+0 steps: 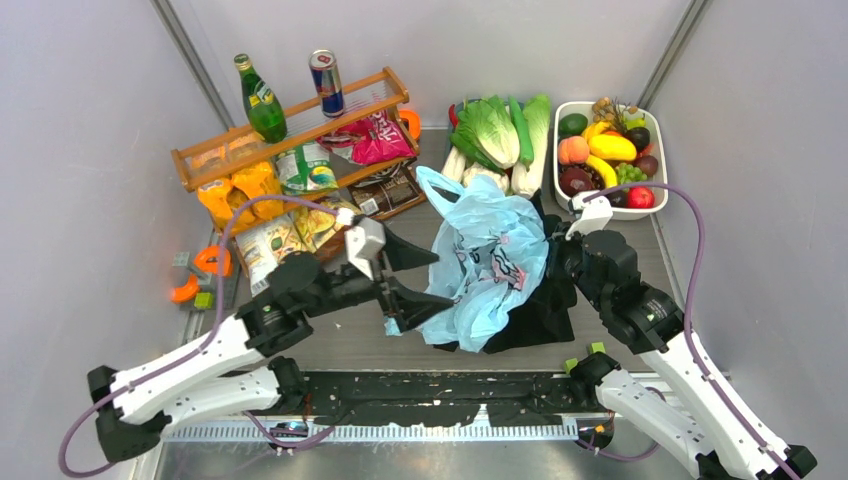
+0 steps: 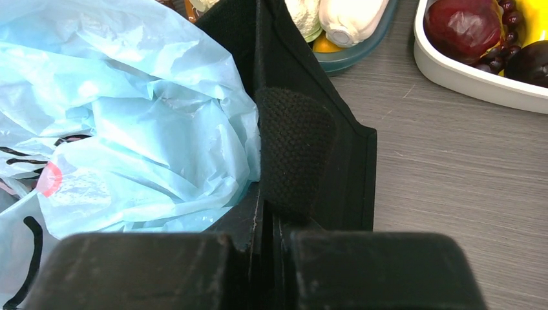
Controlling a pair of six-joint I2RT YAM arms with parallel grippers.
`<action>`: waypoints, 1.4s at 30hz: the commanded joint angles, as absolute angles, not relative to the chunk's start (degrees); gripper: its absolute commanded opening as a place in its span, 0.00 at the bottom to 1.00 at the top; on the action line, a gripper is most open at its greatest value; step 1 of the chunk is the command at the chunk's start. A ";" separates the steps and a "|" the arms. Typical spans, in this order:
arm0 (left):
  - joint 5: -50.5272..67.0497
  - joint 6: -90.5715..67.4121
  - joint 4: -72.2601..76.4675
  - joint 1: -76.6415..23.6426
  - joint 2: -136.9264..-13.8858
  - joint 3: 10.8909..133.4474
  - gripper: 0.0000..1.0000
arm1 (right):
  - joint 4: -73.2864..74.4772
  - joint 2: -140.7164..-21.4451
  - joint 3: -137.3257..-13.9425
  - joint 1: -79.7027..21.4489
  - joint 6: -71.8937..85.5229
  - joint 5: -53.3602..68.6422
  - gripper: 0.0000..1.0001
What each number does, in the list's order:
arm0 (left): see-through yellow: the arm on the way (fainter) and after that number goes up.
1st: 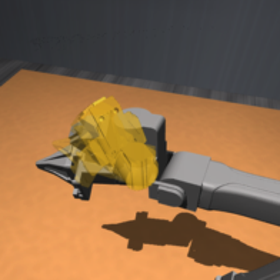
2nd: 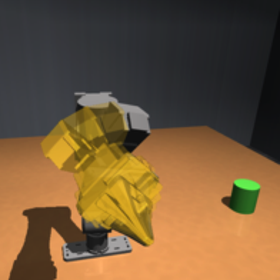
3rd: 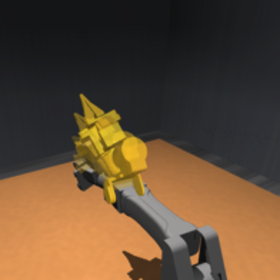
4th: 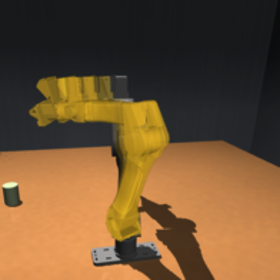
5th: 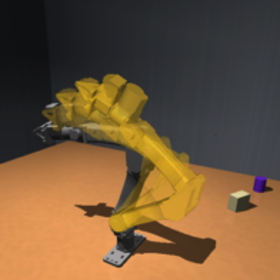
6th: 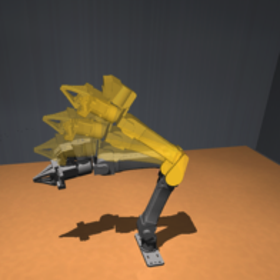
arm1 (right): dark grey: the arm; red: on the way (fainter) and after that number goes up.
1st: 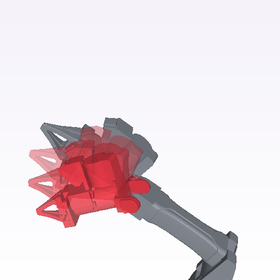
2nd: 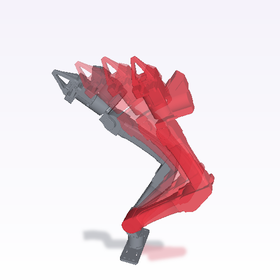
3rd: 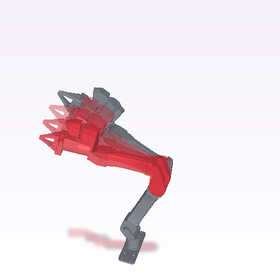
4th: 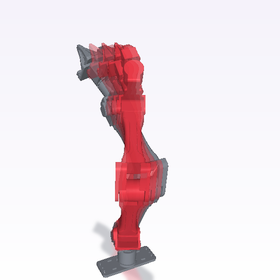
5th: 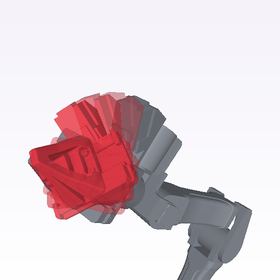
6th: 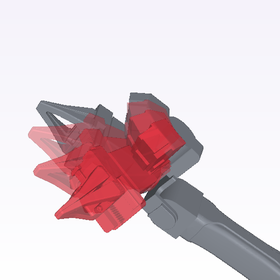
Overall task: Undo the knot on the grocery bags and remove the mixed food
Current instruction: Place the takeout bag at the takeout bag.
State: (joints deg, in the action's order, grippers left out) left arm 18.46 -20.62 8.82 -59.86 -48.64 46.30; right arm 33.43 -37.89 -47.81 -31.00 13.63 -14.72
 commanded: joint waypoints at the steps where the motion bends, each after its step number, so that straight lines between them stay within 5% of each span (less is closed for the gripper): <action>1: 6.54 -24.05 4.68 -57.79 -41.96 45.66 0.99 | 36.71 -37.89 -48.17 -31.07 13.17 -16.04 0.05; 6: -7.72 -22.86 -6.39 -57.81 -42.83 47.46 0.98 | 38.30 -37.44 -50.92 -30.98 13.57 -15.05 0.08; 9: -13.92 -25.23 -11.83 -57.13 -46.61 49.25 0.97 | 39.87 -37.18 -53.64 -31.02 13.58 -15.68 0.18; 19: -7.83 -35.06 6.50 -54.71 -52.76 43.93 0.73 | 42.07 -37.16 -54.58 -30.98 12.84 -16.47 0.28; 23: -2.16 -36.15 8.34 -54.67 -56.95 45.35 0.67 | 43.69 -36.56 -57.83 -31.03 12.65 -13.25 0.72; 27: 2.91 -36.64 9.76 -54.67 -61.41 46.67 0.44 | 47.49 -37.50 -67.03 -31.02 11.06 -8.16 0.91; 33: 5.35 -36.83 11.40 -54.66 -65.06 48.70 0.32 | 49.37 -42.08 -79.52 -31.00 6.88 4.34 0.92; 38: 4.96 -37.05 11.74 -54.65 -66.51 49.68 0.31 | 43.66 -44.81 -79.28 -31.37 7.38 21.87 0.79; 42: 4.97 -36.85 11.56 -54.66 -67.39 50.61 0.31 | 38.53 -45.34 -73.54 -35.81 10.42 22.24 0.70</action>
State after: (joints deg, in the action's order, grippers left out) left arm 3.64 -36.51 7.99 -54.72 -66.67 47.42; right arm 44.29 -43.09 -77.84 -31.90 8.58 15.33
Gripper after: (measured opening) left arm 0.316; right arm 0.743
